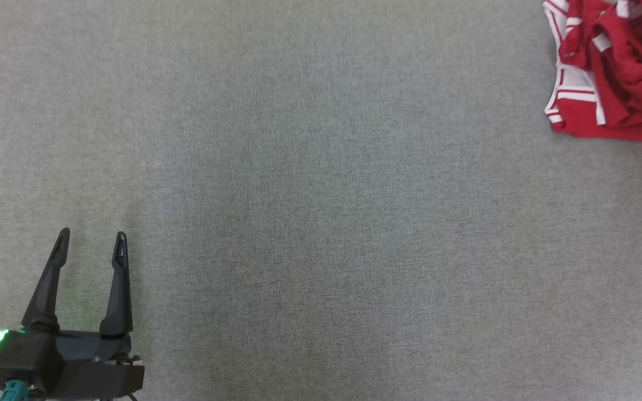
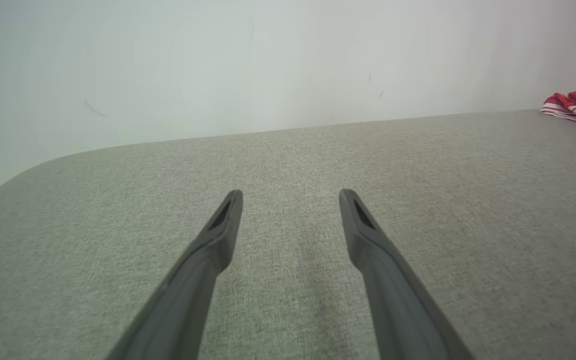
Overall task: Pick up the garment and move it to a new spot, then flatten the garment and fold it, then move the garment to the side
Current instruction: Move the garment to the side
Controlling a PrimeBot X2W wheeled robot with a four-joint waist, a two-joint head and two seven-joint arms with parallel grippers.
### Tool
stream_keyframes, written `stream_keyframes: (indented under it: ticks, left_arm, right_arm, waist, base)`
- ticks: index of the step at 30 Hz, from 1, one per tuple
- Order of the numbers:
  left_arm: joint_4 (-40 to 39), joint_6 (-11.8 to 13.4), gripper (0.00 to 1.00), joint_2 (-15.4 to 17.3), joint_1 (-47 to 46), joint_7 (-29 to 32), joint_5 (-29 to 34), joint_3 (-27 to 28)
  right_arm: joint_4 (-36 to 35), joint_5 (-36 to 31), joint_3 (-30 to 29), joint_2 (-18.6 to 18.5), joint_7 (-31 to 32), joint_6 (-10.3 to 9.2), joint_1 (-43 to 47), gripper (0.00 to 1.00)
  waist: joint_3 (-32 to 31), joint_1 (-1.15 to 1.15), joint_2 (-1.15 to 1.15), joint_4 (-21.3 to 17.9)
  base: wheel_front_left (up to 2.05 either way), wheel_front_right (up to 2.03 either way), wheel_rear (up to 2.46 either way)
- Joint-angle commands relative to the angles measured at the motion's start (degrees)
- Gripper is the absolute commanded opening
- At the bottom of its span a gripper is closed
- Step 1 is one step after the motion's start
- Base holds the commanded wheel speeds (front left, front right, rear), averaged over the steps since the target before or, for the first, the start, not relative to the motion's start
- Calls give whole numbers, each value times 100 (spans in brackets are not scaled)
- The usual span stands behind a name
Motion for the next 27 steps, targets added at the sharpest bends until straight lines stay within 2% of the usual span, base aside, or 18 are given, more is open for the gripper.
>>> stream_keyframes:
  ticks: [1, 5, 7, 15, 21, 27]
  left_arm:
    - [36, 42, 100, -18, 101, -21, -23, 19]
    - [80, 87, 100, -68, 182, -22, -61, 25]
    - [96, 106, 100, -113, 262, -22, -96, 54]
    - [182, 132, 100, -159, 551, -22, -203, 162]
    - [229, 133, 100, -197, 697, -22, -229, 181]
    - [292, 115, 100, -283, 798, -23, -234, 140]
  right_arm:
    - [13, 190, -218, 99, -388, -4, -81, 100]
    - [-23, 398, -464, 265, -929, -4, 80, 100]
    - [-64, 545, -641, 399, -1479, -4, 216, 100]
    - [-451, 1000, -988, 864, -2420, -4, 824, 100]
    - [-798, 818, -1319, 1185, -2693, -4, 1276, 100]
    - [-1627, 33, -2560, 1468, -2692, -4, 2246, 100]
  waist:
    - [-194, 0, 0, -10]
    - [-387, 0, 0, -11]
    - [-605, 0, 0, -6]
    - [-1123, 0, 0, 7]
    - [-1433, 0, 0, 65]
    - [-1692, 0, 0, 183]
  base:
    - [0, 0, 0]
    - [0, 0, 0]
    - [0, 0, 0]
    - [0, 0, 0]
    - [0, 0, 0]
    - [0, 0, 0]
